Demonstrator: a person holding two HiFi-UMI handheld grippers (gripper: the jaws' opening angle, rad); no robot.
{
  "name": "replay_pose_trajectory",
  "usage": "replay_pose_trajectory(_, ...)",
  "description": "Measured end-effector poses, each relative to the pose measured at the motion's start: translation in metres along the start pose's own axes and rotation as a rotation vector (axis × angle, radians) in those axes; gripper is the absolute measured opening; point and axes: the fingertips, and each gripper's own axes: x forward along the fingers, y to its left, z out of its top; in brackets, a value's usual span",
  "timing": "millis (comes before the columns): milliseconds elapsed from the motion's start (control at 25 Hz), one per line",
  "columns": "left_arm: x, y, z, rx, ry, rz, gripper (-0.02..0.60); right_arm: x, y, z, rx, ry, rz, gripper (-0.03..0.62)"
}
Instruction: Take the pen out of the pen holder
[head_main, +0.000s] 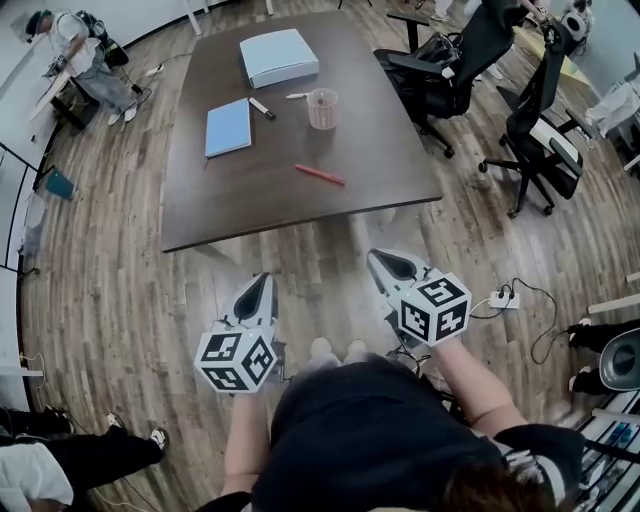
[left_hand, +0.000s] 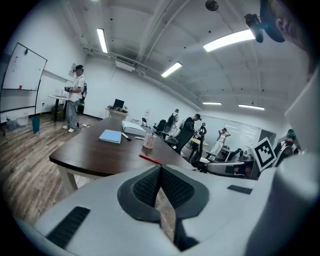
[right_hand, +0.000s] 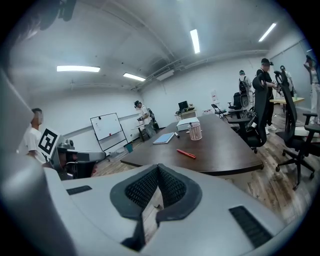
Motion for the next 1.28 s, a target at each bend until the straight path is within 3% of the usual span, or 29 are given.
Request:
replay_pose_trajectory(880, 0.044, -0.053, -0.008, 0.033, 0.031, 0.026, 0.017, -0.018, -0.054, -0.006, 0.003, 0.018, 0.044, 0.017)
replay_pose_trajectory(1280, 0.067, -0.053, -0.004, 0.039, 0.042, 0.031, 0.017, -0.012, -0.072, -0.001, 0.025, 0.011, 0.039, 0.017)
